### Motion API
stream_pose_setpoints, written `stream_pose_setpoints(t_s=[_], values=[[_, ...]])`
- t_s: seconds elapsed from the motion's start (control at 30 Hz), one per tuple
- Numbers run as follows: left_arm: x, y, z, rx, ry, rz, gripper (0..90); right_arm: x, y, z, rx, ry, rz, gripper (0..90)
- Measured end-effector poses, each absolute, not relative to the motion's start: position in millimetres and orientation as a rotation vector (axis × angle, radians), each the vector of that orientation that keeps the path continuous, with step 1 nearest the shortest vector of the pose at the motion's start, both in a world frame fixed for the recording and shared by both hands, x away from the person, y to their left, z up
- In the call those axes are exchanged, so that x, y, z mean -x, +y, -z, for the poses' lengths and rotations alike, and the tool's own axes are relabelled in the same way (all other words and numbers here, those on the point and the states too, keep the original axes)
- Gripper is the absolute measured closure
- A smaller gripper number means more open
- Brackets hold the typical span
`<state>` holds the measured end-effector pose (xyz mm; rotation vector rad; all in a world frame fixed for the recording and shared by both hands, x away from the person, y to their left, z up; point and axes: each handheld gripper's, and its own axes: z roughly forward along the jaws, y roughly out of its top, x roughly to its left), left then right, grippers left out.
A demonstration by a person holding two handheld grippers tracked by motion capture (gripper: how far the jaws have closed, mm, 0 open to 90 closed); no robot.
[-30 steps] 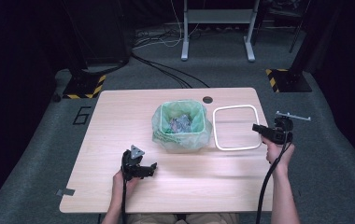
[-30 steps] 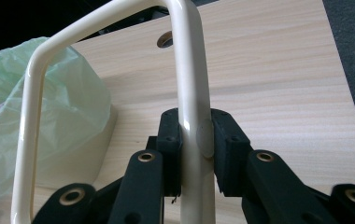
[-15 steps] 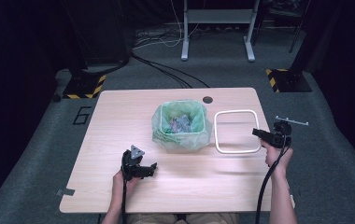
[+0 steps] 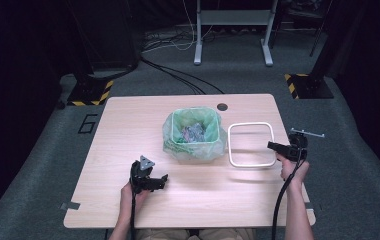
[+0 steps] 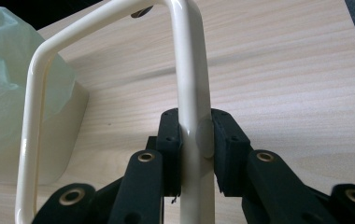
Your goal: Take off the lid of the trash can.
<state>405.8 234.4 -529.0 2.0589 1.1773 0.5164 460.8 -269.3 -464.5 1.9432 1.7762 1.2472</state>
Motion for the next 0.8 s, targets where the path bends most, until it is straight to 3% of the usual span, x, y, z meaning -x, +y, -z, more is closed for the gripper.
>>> stream_pose_setpoints(t_s=[0.8], values=[[-406, 234, 529, -2.059, 1.178, -0.517, 13.0, -477, -274, 475, -1.986, 1.755, -1.166, 74.4]])
